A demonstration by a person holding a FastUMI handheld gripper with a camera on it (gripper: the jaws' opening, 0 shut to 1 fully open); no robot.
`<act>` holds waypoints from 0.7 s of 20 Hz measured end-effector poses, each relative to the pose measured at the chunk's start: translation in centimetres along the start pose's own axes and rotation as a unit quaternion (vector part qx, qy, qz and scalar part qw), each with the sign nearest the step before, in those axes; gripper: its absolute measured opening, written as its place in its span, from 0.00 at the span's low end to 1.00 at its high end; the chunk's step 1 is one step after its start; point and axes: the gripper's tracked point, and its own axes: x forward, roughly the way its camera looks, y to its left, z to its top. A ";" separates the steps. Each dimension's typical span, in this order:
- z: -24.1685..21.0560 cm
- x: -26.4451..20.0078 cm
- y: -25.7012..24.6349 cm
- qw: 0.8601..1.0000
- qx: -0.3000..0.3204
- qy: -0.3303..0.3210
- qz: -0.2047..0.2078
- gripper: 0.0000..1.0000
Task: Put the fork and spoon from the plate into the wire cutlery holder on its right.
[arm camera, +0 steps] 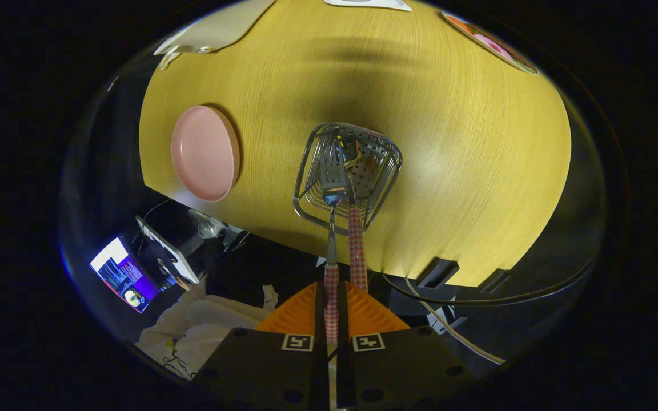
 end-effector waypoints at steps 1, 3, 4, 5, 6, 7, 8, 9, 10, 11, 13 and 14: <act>0.2 0.1 0.0 1.000 0.004 0.006 0.001 0.11; 1.1 0.2 0.1 1.000 0.011 -0.001 0.000 0.11; 1.5 0.1 0.2 1.000 0.016 -0.007 0.002 0.11; 1.9 0.0 0.3 1.000 0.024 -0.011 0.005 0.13; 2.0 -0.1 0.5 0.999 0.033 -0.013 0.011 0.13; 2.0 -0.2 0.5 0.999 0.040 -0.016 0.015 0.16; 2.3 -0.5 0.3 0.998 0.048 -0.026 0.017 0.16; 2.7 -0.9 0.4 0.997 0.055 -0.042 0.022 0.20; 2.9 -1.6 0.6 0.996 0.057 -0.058 0.027 0.29; 3.3 -2.4 0.8 0.995 0.056 -0.077 0.035 0.50; 3.9 -4.0 1.3 0.990 0.050 -0.121 0.043 0.71; 4.0 -4.8 1.7 0.987 0.047 -0.143 0.050 0.79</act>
